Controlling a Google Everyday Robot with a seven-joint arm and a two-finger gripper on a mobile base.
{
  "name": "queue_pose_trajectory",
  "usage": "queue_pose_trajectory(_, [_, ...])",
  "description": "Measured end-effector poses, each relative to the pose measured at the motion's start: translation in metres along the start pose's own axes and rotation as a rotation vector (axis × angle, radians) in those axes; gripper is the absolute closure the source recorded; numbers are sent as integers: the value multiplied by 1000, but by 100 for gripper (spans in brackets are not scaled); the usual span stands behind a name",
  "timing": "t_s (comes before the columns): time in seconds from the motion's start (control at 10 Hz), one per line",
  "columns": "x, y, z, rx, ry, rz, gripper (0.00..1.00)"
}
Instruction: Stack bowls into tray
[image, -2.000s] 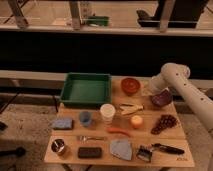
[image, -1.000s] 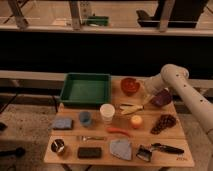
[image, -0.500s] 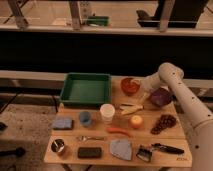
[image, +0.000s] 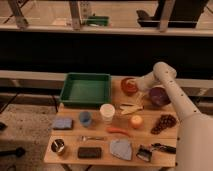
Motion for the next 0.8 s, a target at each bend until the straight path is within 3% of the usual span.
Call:
queue_pose_trajectory(0.3, [8, -7, 10, 1, 8, -3, 20])
queue_pose_trajectory(0.8, [23, -22, 18, 39, 94, 14, 20])
